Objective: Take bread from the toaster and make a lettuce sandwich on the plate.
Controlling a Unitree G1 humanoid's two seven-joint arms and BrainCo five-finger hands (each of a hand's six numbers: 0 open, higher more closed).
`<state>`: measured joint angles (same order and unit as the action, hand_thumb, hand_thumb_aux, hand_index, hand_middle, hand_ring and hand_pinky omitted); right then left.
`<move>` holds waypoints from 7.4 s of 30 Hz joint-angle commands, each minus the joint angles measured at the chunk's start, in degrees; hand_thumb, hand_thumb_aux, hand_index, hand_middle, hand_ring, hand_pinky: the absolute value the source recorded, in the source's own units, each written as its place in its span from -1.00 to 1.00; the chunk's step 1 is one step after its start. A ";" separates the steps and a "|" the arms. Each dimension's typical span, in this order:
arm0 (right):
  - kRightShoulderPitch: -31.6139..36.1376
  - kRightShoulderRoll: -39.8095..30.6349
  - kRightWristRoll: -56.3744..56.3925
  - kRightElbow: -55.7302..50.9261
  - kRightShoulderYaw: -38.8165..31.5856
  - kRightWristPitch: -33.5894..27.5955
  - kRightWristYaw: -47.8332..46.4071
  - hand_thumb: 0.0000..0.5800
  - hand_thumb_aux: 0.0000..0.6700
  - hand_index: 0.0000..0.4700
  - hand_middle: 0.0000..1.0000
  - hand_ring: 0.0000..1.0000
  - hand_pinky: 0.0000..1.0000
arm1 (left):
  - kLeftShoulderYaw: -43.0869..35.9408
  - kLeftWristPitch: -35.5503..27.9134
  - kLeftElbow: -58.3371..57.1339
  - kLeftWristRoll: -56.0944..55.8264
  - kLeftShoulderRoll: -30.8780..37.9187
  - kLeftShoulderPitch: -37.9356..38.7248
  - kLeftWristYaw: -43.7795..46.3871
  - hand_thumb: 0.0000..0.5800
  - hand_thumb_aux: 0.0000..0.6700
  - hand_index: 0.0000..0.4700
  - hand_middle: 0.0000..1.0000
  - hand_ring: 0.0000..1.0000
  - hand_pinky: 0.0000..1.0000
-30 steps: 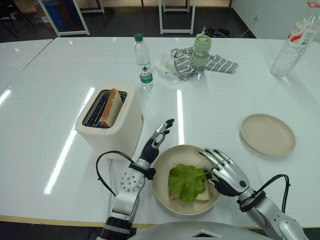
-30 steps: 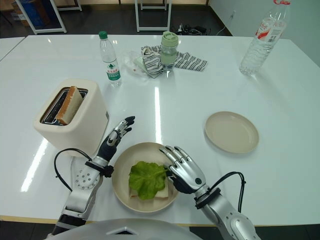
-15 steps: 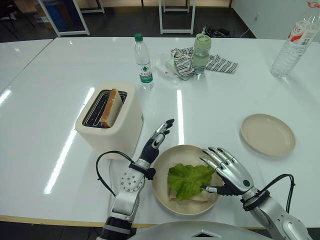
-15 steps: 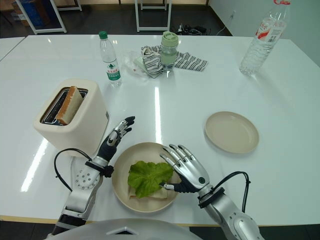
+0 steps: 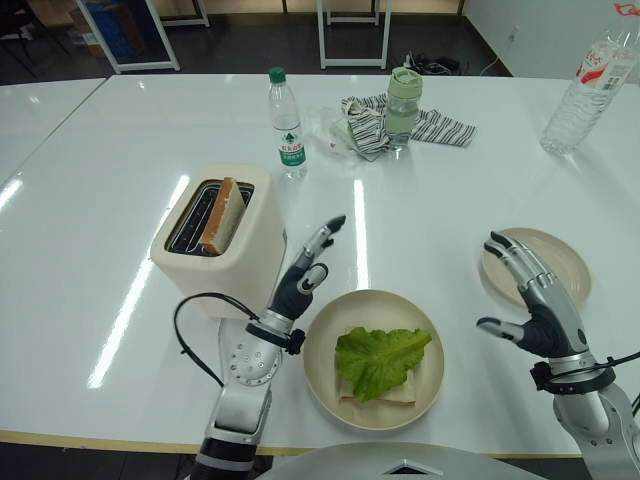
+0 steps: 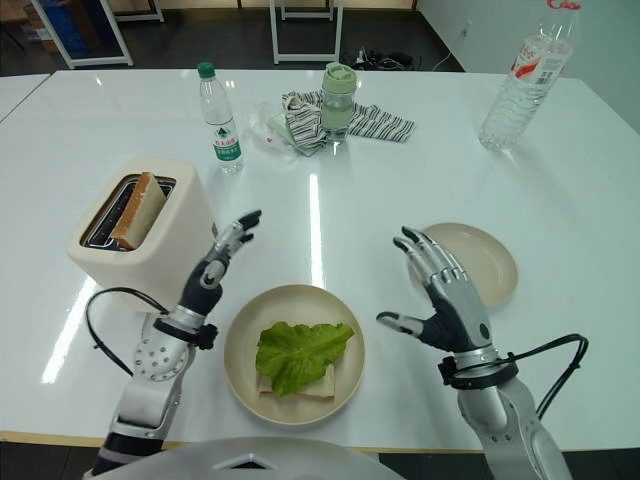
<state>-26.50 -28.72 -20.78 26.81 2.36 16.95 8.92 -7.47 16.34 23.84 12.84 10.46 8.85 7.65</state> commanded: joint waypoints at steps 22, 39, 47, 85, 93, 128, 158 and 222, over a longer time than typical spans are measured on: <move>0.83 6.97 3.51 -3.16 4.03 -0.84 -7.74 -1.00 -1.00 -1.00 -1.00 -1.00 -1.00 | 19.15 -19.36 -4.31 36.64 15.11 -0.78 -5.77 -1.00 -1.00 -1.00 -1.00 -1.00 -1.00; 0.31 7.45 3.34 -3.77 6.13 -0.10 -9.84 -1.00 -1.00 -1.00 -1.00 -1.00 -1.00 | 16.60 -20.47 -7.24 36.44 15.67 -0.72 -12.69 1.00 1.00 1.00 -1.00 -1.00 -1.00; 0.27 8.14 1.94 -5.12 5.87 0.68 -9.34 -1.00 -1.00 -1.00 -1.00 -1.00 -1.00 | 15.50 -11.10 -1.92 38.79 14.82 -1.97 -27.61 1.00 1.00 1.00 1.00 1.00 1.00; 1.65 11.72 1.13 -7.18 4.69 -0.48 -8.51 -1.00 -1.00 -1.00 -1.00 -1.00 -1.00 | -9.21 -23.44 10.23 -22.69 -0.50 11.18 -1.40 1.00 1.00 1.00 1.00 1.00 1.00; 1.92 12.09 0.88 -7.62 4.26 -0.50 -8.56 -1.00 -1.00 -1.00 -1.00 -1.00 -1.00 | -11.17 -25.66 5.93 -21.27 -0.03 13.19 1.56 1.00 1.00 1.00 1.00 1.00 1.00; -7.25 5.30 -25.82 5.91 -4.41 16.93 -7.13 -1.00 -1.00 -1.00 -1.00 -1.00 -1.00 | -14.59 -24.78 -4.31 -10.65 -1.16 15.73 0.67 1.00 1.00 1.00 1.00 1.00 1.00; -11.13 -7.93 -51.62 -2.59 -21.09 13.21 -16.60 -1.00 -1.00 -1.00 -1.00 -1.00 -1.00 | -14.36 -24.19 -7.18 -8.03 -1.31 15.15 0.84 1.00 1.00 1.00 1.00 1.00 1.00; -17.95 -20.11 7.41 2.73 4.37 -2.09 -44.35 1.00 1.00 1.00 1.00 1.00 1.00 | 7.36 -20.09 15.30 0.32 42.84 29.57 44.57 1.00 1.00 1.00 1.00 1.00 1.00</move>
<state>-44.20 -48.52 -11.89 29.69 7.95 15.01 -34.06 2.87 -2.25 39.61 10.31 53.22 39.57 52.11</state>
